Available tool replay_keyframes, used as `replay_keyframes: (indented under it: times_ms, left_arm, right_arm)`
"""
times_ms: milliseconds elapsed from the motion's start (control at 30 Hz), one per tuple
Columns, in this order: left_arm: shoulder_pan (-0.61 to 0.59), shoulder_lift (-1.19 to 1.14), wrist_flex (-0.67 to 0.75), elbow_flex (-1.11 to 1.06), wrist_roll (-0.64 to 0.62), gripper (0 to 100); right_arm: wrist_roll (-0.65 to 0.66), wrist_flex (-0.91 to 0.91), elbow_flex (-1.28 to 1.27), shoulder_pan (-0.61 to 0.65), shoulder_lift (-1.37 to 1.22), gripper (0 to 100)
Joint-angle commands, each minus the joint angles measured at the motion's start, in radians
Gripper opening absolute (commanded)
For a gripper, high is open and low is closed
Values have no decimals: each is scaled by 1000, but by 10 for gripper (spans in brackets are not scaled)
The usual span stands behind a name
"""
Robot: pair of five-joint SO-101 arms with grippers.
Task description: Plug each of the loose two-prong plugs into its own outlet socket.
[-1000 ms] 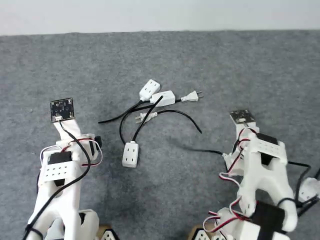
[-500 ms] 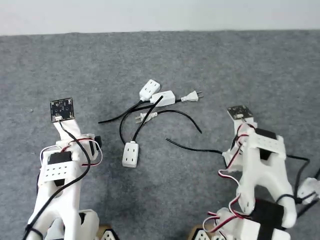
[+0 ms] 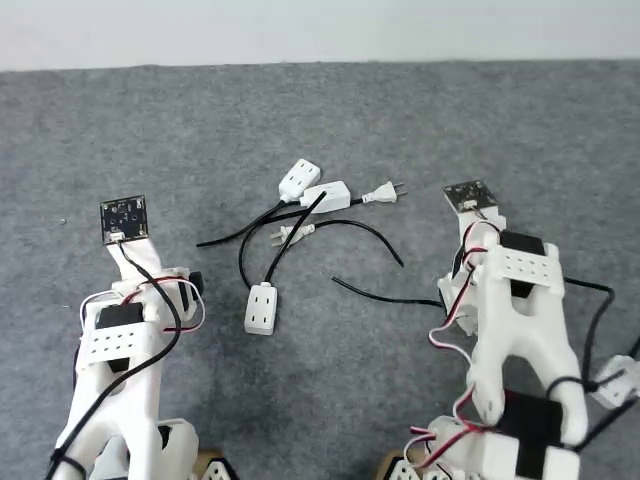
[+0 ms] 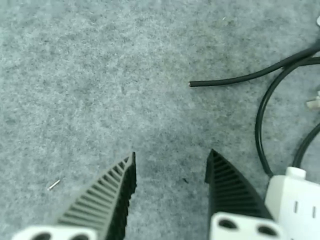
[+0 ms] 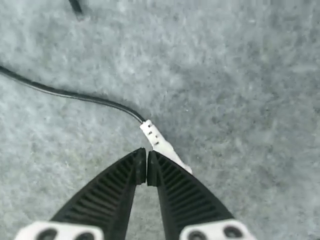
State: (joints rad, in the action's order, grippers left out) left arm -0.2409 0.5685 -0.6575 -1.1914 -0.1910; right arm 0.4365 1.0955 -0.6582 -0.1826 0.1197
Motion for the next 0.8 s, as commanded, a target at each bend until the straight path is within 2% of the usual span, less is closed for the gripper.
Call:
replay_keyframes:
  times_ms: [0,267,400,567,767]
  left_arm:
    - [3,26,26,8,11,217]
    - [6,26,26,8,11,217]
    - [6,26,26,8,11,218]
    - [6,26,26,8,12,218]
    - [6,26,26,8,12,219]
  right_arm:
    - [-3,-50,78,-33,-93,12]
    - [46,38,307,-94,-326,9]
    - [74,53,319,-74,-318,9]
    - [132,139,315,-1,-176,19]
    - [299,209,311,18,-41,177]
